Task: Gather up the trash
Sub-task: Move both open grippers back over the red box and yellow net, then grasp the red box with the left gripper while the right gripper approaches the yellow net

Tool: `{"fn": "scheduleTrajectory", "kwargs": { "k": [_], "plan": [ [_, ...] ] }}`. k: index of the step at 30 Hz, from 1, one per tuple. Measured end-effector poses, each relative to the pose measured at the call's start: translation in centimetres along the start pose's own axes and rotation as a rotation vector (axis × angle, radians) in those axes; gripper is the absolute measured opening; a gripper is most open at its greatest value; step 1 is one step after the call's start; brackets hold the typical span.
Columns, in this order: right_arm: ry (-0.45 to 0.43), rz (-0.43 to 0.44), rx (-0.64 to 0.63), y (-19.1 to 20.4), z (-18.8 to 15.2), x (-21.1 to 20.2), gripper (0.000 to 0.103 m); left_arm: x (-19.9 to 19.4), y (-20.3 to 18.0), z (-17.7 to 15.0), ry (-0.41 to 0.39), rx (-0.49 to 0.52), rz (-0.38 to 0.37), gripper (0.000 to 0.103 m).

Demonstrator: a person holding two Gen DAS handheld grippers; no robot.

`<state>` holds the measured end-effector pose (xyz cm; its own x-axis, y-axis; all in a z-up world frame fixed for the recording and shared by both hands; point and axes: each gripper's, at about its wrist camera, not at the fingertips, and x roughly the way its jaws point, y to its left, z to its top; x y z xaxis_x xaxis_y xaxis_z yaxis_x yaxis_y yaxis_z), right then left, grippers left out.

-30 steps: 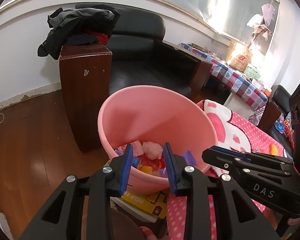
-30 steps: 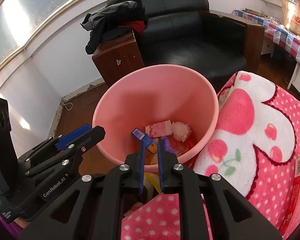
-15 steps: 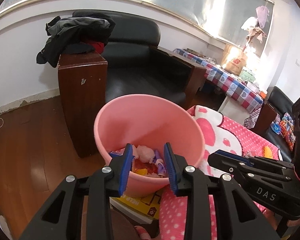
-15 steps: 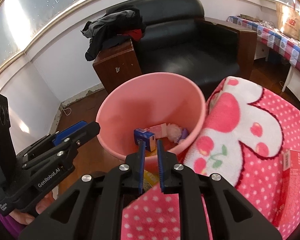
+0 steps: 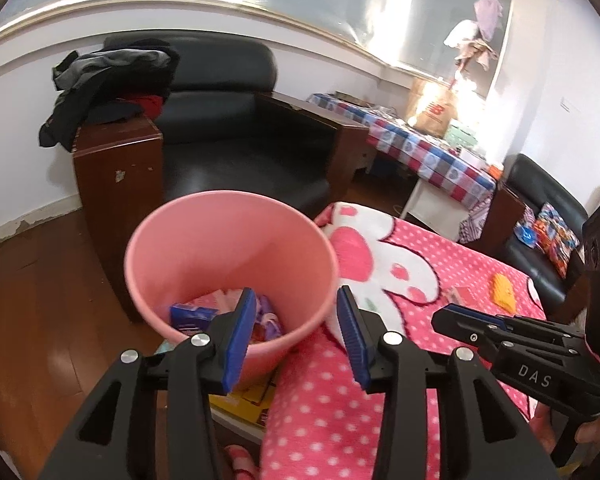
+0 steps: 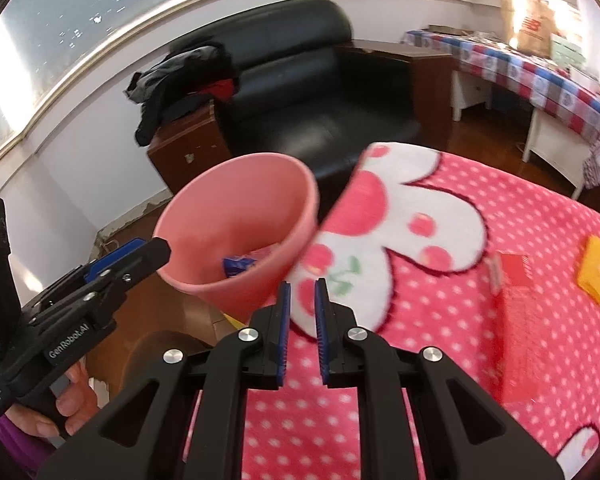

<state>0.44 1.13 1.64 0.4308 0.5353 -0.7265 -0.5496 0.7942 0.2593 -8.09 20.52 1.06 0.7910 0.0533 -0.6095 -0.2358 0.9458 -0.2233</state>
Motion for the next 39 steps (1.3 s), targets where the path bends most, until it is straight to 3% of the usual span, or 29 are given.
{"fn": "scheduleTrajectory", "kwargs": {
  "k": [18, 31, 35, 39],
  "plan": [
    [-0.072, -0.210, 0.177, -11.2, -5.6, -5.7, 0.012, 2.6, -9.7, -1.5, 0.140, 0.124, -0.127, 0.042],
    [-0.093, -0.256, 0.318, -18.2, -9.9, -8.5, 0.012, 7.2, -18.6, -2.5, 0.308, 0.156, -0.205, 0.042],
    [-0.102, -0.256, 0.354, -19.7, -10.9, -9.1, 0.012, 9.3, -20.7, -2.8, 0.375, 0.113, -0.202, 0.056],
    [-0.109, -0.250, 0.371, -20.7, -11.6, -9.6, 0.012, 11.3, -22.3, -3.3, 0.412, 0.089, -0.164, 0.057]
  ]
}}
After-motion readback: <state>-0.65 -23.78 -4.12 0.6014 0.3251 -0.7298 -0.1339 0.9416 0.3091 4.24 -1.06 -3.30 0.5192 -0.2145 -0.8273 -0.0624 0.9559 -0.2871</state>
